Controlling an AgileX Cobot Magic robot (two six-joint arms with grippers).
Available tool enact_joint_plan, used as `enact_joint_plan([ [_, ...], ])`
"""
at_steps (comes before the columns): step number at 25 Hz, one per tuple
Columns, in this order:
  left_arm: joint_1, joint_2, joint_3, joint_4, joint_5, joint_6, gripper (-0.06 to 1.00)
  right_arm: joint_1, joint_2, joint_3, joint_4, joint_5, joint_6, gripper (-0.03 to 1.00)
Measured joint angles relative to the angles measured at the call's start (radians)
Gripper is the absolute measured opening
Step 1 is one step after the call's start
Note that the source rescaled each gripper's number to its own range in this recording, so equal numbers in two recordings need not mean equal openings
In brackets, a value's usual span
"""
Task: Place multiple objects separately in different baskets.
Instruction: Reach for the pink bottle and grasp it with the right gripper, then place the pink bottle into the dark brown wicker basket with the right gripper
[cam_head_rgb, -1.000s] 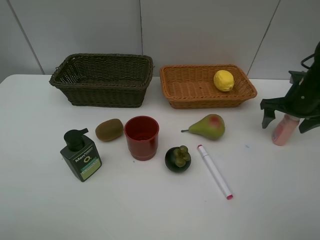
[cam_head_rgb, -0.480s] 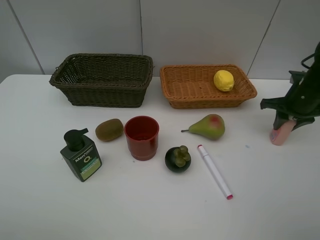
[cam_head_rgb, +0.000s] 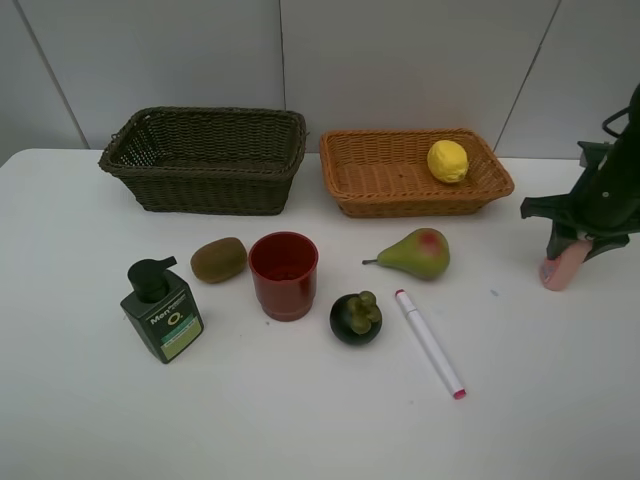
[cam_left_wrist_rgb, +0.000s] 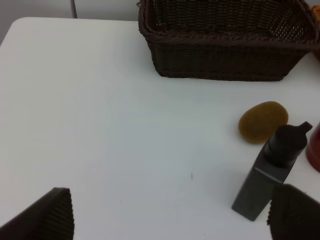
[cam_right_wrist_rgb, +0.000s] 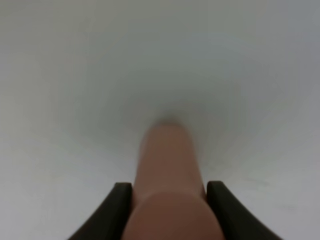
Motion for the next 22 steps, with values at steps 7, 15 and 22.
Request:
enact_joint_plan([
  [7, 0.000, 0.000, 0.000, 0.000, 0.000, 0.000, 1.00, 0.000, 0.000, 0.000, 0.000, 0.000, 0.000, 0.23],
  [15, 0.000, 0.000, 0.000, 0.000, 0.000, 0.000, 1.00, 0.000, -0.058, -0.023, 0.004, 0.074, 0.000, 0.23],
  [22, 0.000, 0.000, 0.000, 0.000, 0.000, 0.000, 1.00, 0.012, -0.217, -0.130, 0.002, 0.194, 0.000, 0.23],
])
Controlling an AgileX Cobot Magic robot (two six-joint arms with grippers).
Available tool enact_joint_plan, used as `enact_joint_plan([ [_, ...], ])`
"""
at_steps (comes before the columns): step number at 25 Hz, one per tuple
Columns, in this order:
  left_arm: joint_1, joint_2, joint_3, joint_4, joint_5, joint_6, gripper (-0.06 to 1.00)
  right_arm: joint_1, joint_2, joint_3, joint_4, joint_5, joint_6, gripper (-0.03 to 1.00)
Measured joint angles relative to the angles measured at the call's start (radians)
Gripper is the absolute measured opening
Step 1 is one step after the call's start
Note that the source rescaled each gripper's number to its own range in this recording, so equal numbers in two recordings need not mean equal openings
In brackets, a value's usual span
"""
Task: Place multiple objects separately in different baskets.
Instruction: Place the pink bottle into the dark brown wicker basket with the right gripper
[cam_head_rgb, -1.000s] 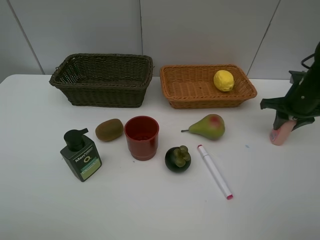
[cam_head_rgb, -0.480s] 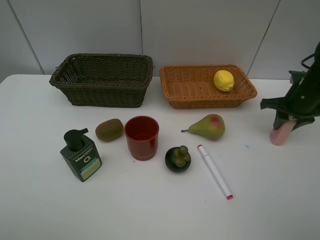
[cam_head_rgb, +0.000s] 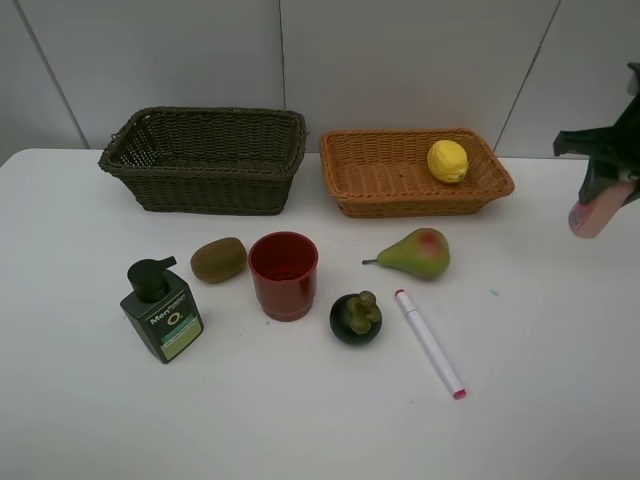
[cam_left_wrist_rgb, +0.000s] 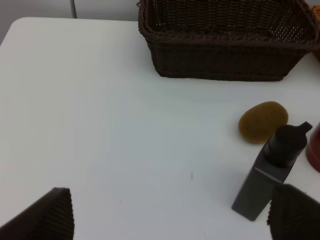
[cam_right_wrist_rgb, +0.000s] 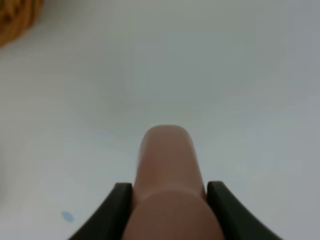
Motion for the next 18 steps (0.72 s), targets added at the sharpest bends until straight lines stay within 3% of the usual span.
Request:
enact_joint_plan([
  [10, 0.000, 0.000, 0.000, 0.000, 0.000, 0.000, 1.00, 0.196, -0.084, -0.221, 0.000, -0.001, 0.000, 0.23],
  [18, 0.000, 0.000, 0.000, 0.000, 0.000, 0.000, 1.00, 0.381, -0.076, -0.254, 0.002, -0.187, 0.000, 0.23],
])
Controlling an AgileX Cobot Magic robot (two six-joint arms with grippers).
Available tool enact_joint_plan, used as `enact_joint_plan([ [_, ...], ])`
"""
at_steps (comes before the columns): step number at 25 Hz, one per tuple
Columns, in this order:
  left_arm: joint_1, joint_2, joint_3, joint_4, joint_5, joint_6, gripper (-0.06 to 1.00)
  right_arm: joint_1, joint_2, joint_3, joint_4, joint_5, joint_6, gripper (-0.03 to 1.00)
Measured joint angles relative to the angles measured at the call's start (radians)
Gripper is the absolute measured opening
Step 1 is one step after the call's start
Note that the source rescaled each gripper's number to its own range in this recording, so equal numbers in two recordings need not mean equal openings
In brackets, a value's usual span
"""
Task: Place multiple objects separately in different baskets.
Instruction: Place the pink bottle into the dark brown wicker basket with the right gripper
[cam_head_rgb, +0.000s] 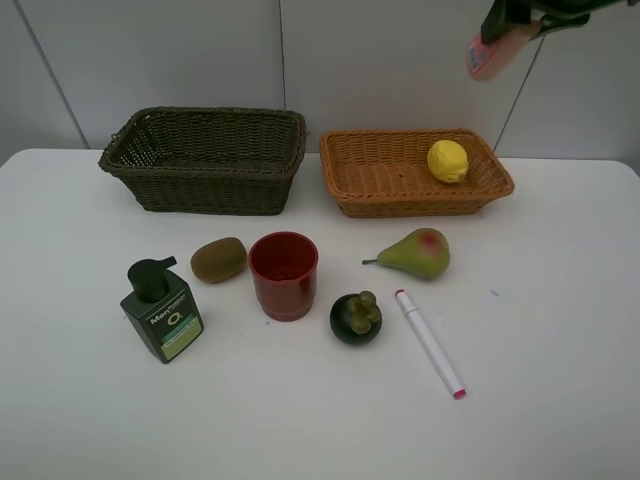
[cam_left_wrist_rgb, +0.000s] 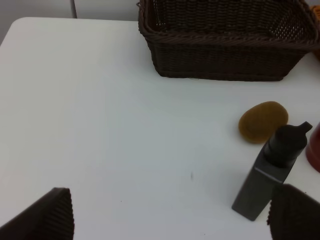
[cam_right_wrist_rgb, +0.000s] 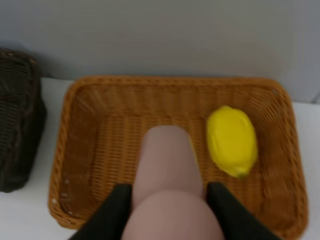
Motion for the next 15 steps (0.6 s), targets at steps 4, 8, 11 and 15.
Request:
enact_joint_plan([
  [4, 0.000, 0.000, 0.000, 0.000, 0.000, 0.000, 1.00, 0.088, 0.044, 0.000, -0.001, -0.144, 0.000, 0.23],
  [8, 0.000, 0.000, 0.000, 0.000, 0.000, 0.000, 1.00, 0.167, 0.124, 0.000, 0.000, -0.310, 0.000, 0.23],
  [11, 0.000, 0.000, 0.000, 0.000, 0.000, 0.000, 1.00, 0.215, 0.190, 0.000, 0.000, -0.416, 0.000, 0.23],
  [15, 0.000, 0.000, 0.000, 0.000, 0.000, 0.000, 1.00, 0.271, 0.278, 0.000, -0.004, -0.567, 0.000, 0.23],
])
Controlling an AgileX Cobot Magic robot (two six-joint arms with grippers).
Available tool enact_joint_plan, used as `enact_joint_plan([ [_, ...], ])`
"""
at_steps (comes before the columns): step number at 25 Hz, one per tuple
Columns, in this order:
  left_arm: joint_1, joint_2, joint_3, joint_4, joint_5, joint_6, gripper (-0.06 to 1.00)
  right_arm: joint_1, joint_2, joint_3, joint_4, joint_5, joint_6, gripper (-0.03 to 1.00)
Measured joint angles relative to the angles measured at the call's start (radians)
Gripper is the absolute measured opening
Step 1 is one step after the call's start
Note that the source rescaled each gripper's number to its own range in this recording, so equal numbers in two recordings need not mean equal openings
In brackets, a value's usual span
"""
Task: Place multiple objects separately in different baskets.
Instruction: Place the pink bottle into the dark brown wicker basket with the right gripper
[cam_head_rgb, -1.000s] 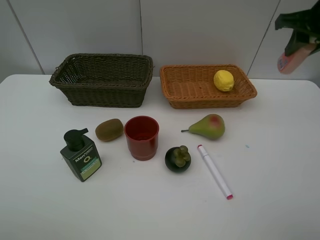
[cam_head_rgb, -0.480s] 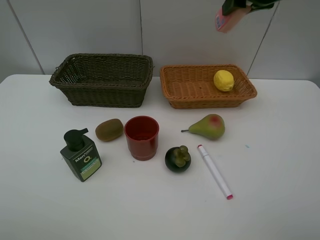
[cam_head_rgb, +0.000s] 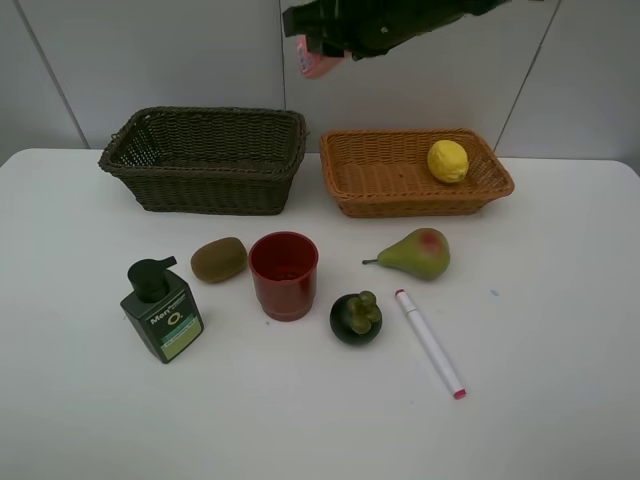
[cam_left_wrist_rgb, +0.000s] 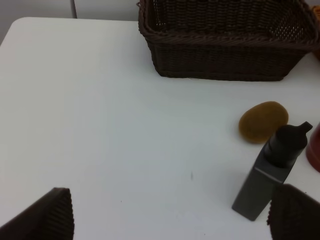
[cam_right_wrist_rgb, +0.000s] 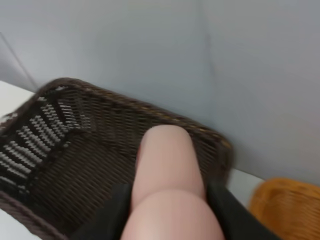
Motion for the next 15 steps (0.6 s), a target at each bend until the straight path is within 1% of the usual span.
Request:
enact_joint_plan([
  [4, 0.000, 0.000, 0.000, 0.000, 0.000, 0.000, 1.00, 0.040, 0.079, 0.000, -0.004, -0.138, 0.000, 0.23],
  [9, 0.000, 0.000, 0.000, 0.000, 0.000, 0.000, 1.00, 0.046, 0.181, 0.000, -0.004, -0.308, 0.000, 0.23],
  [13, 0.000, 0.000, 0.000, 0.000, 0.000, 0.000, 1.00, 0.046, 0.249, 0.000, -0.004, -0.401, 0.000, 0.23],
  [15, 0.000, 0.000, 0.000, 0.000, 0.000, 0.000, 1.00, 0.046, 0.282, -0.004, -0.004, -0.429, 0.000, 0.23],
])
